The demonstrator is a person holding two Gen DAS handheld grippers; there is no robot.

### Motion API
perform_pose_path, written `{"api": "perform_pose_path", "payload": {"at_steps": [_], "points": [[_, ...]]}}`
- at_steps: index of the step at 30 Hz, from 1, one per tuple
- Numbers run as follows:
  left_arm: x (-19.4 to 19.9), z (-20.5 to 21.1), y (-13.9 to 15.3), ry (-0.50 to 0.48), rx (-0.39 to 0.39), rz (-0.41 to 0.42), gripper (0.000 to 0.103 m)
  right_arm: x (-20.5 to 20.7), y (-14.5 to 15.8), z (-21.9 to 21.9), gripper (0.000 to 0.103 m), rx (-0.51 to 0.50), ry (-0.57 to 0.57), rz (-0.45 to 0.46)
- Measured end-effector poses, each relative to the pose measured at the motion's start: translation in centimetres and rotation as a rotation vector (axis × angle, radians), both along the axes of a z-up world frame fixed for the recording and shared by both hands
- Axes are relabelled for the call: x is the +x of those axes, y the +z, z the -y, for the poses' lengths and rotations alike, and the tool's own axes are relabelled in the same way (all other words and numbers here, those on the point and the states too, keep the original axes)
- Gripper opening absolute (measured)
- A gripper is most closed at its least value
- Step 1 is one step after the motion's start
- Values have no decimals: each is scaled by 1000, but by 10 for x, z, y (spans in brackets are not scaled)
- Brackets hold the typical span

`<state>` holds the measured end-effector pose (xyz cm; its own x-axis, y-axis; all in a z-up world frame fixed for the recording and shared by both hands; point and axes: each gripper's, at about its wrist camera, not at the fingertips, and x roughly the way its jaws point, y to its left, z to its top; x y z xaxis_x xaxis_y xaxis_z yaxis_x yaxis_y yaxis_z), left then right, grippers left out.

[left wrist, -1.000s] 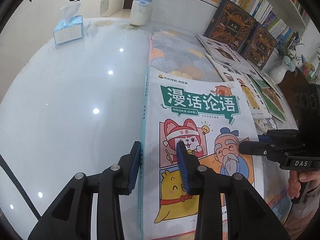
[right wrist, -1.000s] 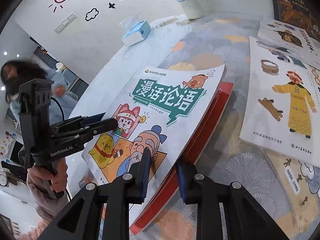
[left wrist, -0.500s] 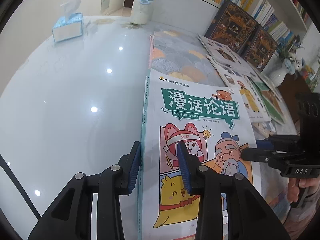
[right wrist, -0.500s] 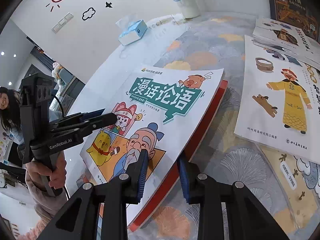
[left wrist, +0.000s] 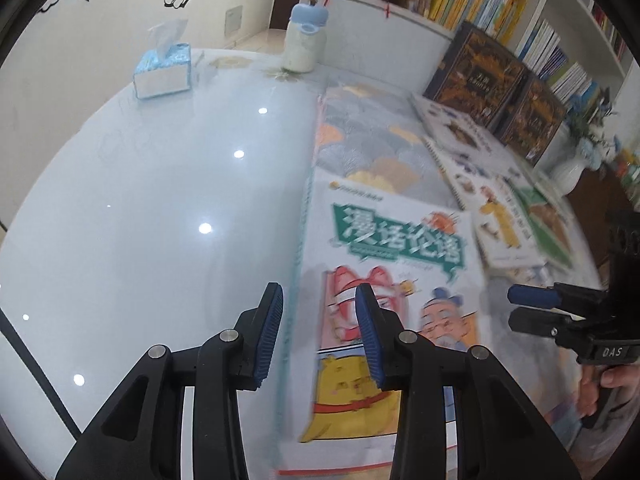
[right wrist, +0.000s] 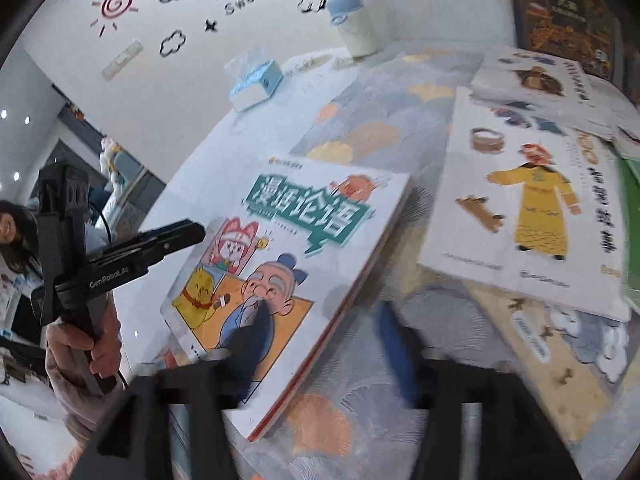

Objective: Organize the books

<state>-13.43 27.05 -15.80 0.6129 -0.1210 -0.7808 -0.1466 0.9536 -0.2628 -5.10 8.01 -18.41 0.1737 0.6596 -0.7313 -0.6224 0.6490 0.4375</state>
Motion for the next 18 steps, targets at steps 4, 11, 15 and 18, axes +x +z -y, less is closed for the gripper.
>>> {"api": "perform_pose_path", "payload": {"at_steps": [4,11,15,18], "points": [[9,25,14,-48,-22,20,34,5,10,24,64,13,-23,20],[49,96,23,-144,-44,17,35,24,19,97,64,56,-108,15],[74,134,26,-184,-65,12,35,34,23,147,64,78,-172,17],[96,162,28,-202,-94,12,35,47,25,192,64,109,-227,7]]}}
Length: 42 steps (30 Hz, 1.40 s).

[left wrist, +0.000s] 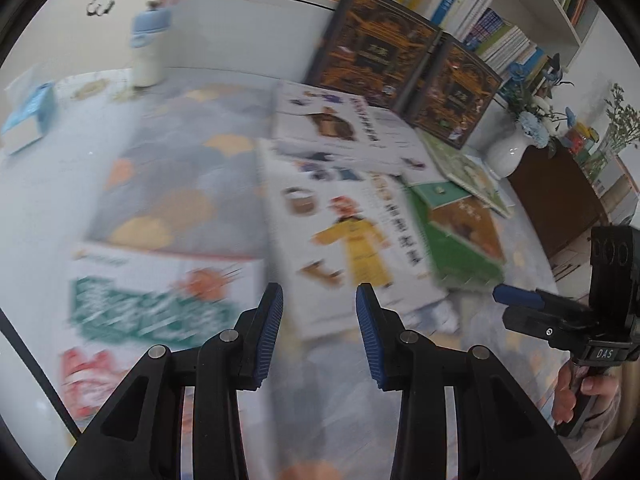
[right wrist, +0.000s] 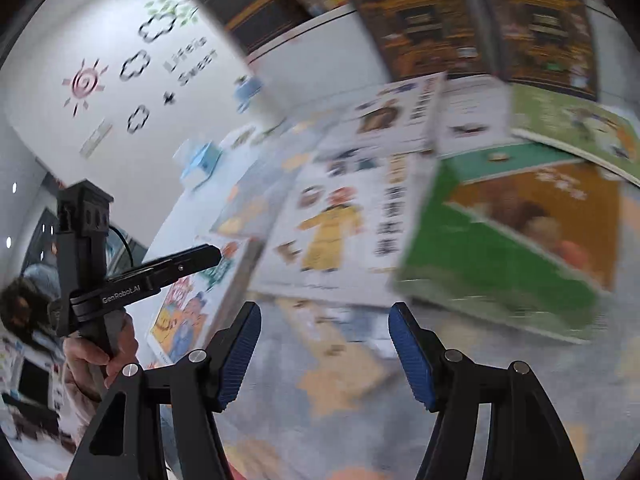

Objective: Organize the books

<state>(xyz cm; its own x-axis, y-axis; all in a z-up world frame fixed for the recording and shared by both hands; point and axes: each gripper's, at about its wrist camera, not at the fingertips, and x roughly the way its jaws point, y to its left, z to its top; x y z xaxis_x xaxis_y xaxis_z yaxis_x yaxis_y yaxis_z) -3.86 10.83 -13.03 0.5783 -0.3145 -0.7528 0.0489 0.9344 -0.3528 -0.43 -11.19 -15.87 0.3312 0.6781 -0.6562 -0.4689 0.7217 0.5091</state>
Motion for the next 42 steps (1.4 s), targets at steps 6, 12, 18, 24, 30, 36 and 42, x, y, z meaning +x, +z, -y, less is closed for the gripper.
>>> {"api": "perform_pose_path", "payload": {"at_steps": [6,12,18,24,30,36,42], "points": [[34,76,-20,-88,-12,-47,35,27,-19,93,65,67,-149,-66],[68,128,-35,-164,2,-101,35,51,-51,163,65,91,-278,-160],[88,149,-39,-155,37,-88,35,65,-72,169,65,151,-274,-154],[83,165,-40,-186,72,-62,38,60,-72,137,71,140,-188,-130],[67,172,-38,-214,162,-67,38,45,-67,122,73,64,-205,-113],[46,169,-39,-226,195,-59,38,23,-60,106,73,-38,-142,-84],[18,171,-39,-244,219,-50,38,-4,-63,108,73,-28,-138,-85]]}}
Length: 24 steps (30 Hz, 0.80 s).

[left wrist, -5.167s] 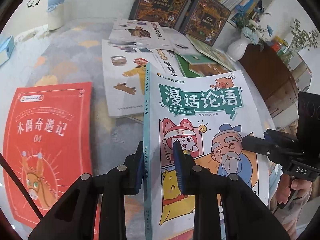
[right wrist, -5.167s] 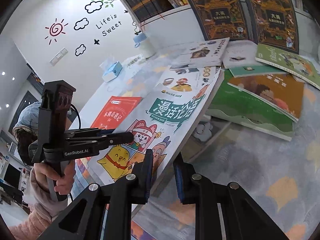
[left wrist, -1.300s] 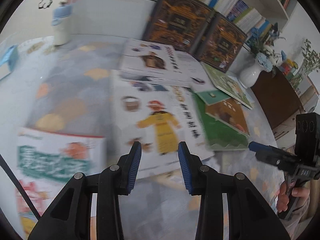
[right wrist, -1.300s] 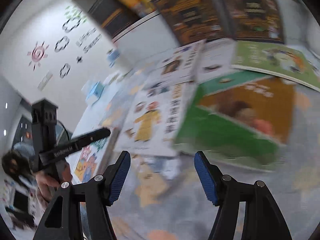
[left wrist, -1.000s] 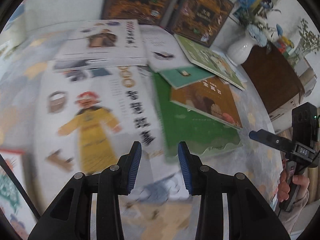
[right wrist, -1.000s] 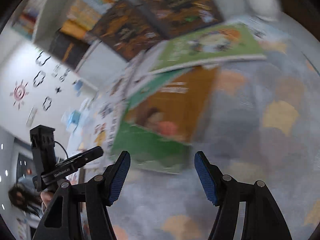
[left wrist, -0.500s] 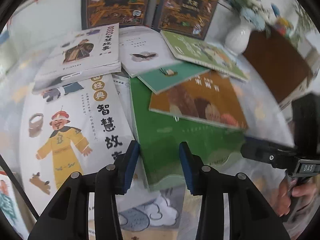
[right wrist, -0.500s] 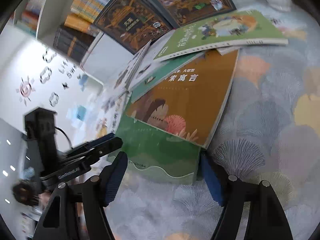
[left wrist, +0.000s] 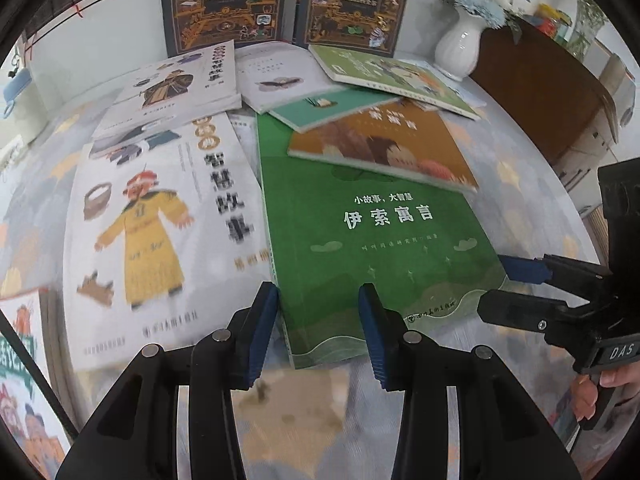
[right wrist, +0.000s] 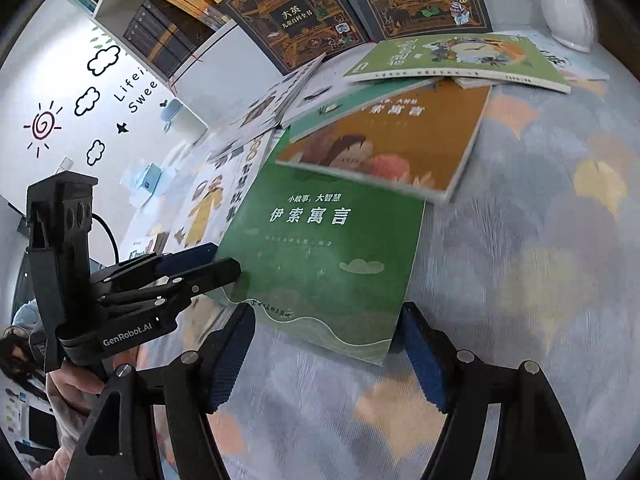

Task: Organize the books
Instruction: 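Close the left tool on the edge of the green book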

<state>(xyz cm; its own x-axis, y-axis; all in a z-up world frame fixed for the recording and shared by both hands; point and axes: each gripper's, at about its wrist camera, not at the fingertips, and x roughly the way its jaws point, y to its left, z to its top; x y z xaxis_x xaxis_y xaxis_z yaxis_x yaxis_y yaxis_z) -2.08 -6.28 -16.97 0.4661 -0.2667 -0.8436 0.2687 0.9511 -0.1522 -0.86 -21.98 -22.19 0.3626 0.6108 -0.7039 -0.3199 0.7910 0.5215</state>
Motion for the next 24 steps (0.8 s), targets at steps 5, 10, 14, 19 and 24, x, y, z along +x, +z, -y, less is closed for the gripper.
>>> {"api": "perform_pose_path", "payload": {"at_steps": [5,10,14,19,24], "points": [[-41,12,-1,-32,64,27,38,-39,4,6,73,8,20,23],[-58,11,-9,-40,56,29,39,-53,-11,3,75,71,180,-61],[-42,1,-10,22,-11,20,39,-26,-19,22,70,203,104,-100],[-39,11,-12,20,25,56,40,12,-20,28,74,201,25,-81],[-10,8,-10,50,-8,0,40,45,-16,13,87,222,46,-130]]}}
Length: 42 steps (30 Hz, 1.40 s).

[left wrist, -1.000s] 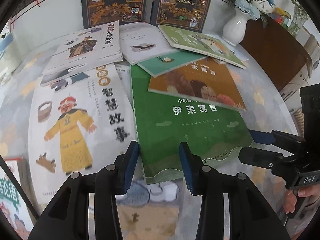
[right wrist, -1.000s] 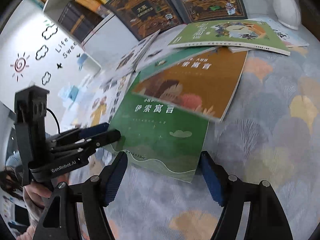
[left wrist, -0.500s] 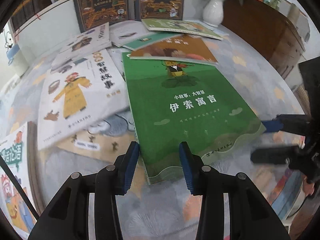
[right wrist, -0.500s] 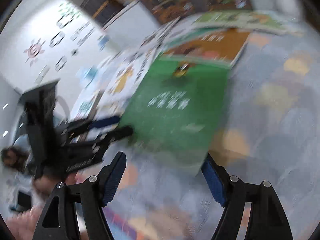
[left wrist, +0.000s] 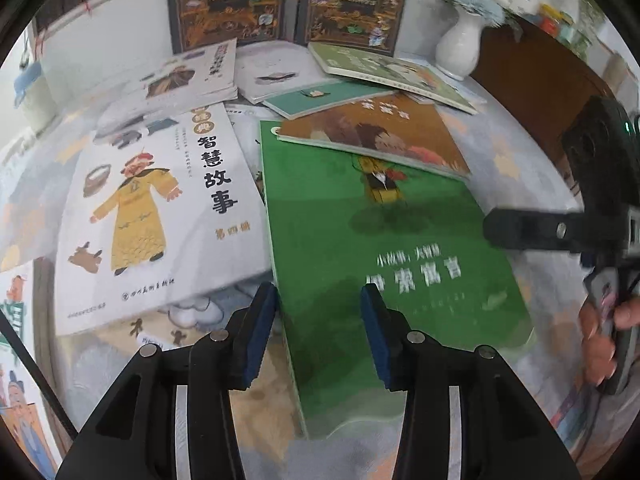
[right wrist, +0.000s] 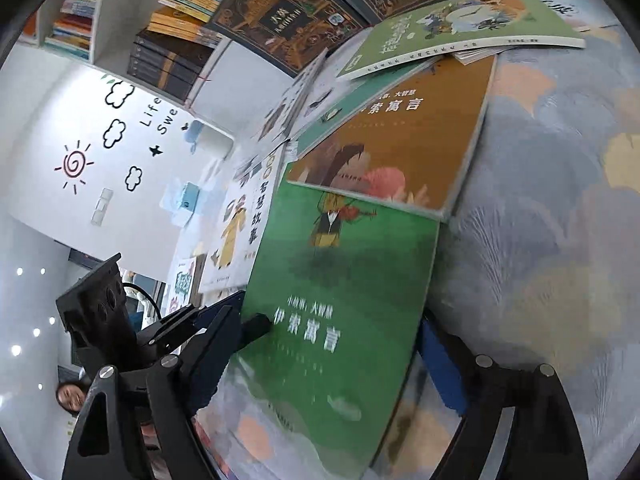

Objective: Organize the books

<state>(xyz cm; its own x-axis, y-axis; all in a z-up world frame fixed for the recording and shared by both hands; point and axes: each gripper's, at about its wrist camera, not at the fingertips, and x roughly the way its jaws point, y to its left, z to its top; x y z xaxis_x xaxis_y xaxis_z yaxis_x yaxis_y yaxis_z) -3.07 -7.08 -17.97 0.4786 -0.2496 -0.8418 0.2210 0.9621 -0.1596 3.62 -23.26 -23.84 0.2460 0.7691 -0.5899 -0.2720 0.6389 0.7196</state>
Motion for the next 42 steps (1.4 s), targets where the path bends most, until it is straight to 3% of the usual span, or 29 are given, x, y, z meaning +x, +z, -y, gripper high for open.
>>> {"api": "perform_pose_path", "payload": {"at_steps": [4,7,9,14,19,22,23,24,25,28,30,32,35,37,39,41,42], "points": [[-10,6,0,-61,43,-9,40,-13,5,-10,88,-88,15,55],[-28,11,0,-98,79,-6,40,-22,4,-11,89,-73,35,45],[-36,9,0,-105,52,-19,40,-27,2,-14,89,-35,76,12],[-67,10,-4,-151,15,-44,40,-57,8,-24,88,-85,144,19],[-104,-5,-8,-174,-96,-71,40,-102,4,-27,82,-115,211,16],[-113,-22,-7,-142,-139,-89,40,-120,2,-12,80,-148,223,19],[-113,-29,-6,-109,-116,-80,40,-122,2,0,79,-161,206,16],[-112,-31,-6,-92,-89,-70,40,-121,0,6,71,-148,197,9],[-109,-34,-7,-80,-71,-68,40,-117,-2,16,71,-126,180,-7],[-95,-40,-9,-76,-146,-108,39,-102,-7,42,71,-93,123,-24],[-86,-38,-11,-105,-180,-124,38,-90,-18,50,71,9,151,-61],[-77,-38,-14,-134,-235,-138,38,-82,-24,51,70,75,170,-31],[-64,-39,-17,-124,-305,-169,36,-82,-18,40,67,17,177,18],[-59,-34,-17,-121,-289,-165,27,-84,-13,31,67,-25,172,76],[-59,-28,-16,-111,-256,-152,27,-84,-11,17,67,-68,155,125],[-63,-20,-14,-108,-201,-110,27,-82,-8,9,59,-128,120,134],[-66,-16,-13,-109,-175,-87,27,-82,-7,1,47,-187,96,145]]}}
